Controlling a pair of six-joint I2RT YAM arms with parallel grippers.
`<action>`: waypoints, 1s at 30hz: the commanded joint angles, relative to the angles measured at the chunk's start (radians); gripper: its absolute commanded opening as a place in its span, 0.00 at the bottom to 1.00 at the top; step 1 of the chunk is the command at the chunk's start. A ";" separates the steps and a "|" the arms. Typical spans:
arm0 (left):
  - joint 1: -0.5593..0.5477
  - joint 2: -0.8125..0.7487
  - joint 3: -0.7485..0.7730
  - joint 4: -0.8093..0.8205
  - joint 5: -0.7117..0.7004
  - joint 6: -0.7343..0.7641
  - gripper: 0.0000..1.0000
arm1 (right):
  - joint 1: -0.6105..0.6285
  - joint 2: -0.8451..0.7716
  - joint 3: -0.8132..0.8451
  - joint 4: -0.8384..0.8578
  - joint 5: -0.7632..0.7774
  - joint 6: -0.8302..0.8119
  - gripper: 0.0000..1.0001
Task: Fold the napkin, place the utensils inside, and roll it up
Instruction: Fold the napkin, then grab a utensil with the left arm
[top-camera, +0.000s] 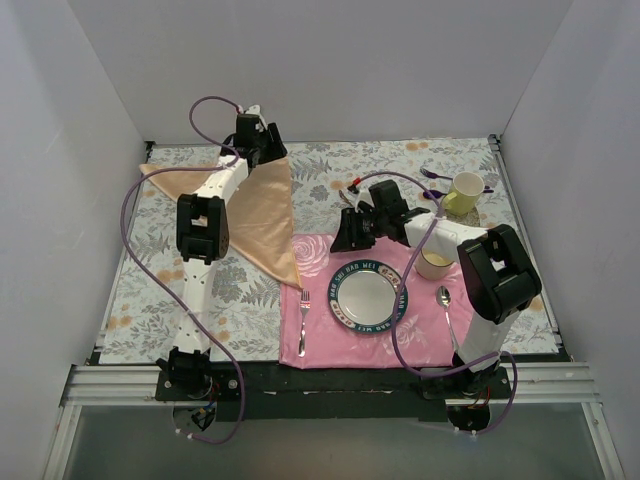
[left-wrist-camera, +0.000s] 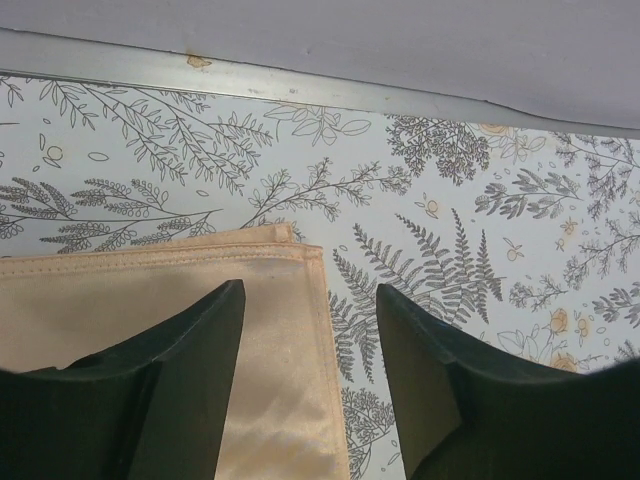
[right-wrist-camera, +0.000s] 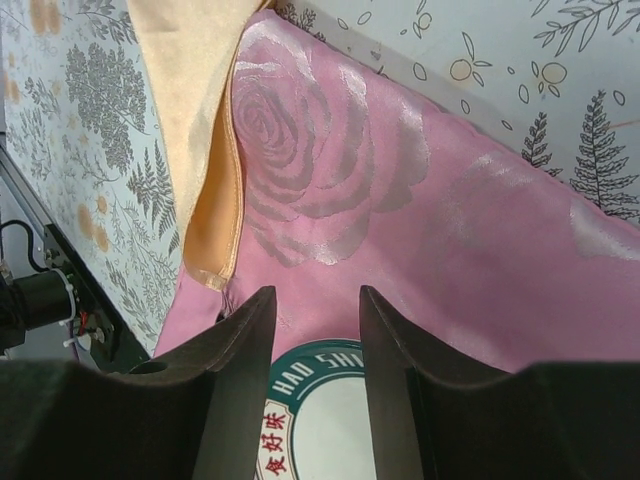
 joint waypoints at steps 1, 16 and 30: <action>0.005 -0.065 0.074 -0.065 0.001 0.021 0.56 | -0.003 0.002 0.064 -0.013 -0.014 -0.020 0.47; 0.379 -0.697 -0.807 -0.039 0.001 -0.229 0.69 | 0.202 0.078 0.201 -0.083 -0.075 -0.212 0.65; 0.514 -0.677 -0.941 0.059 0.128 -0.346 0.59 | 0.247 0.199 0.247 -0.114 -0.057 -0.223 0.70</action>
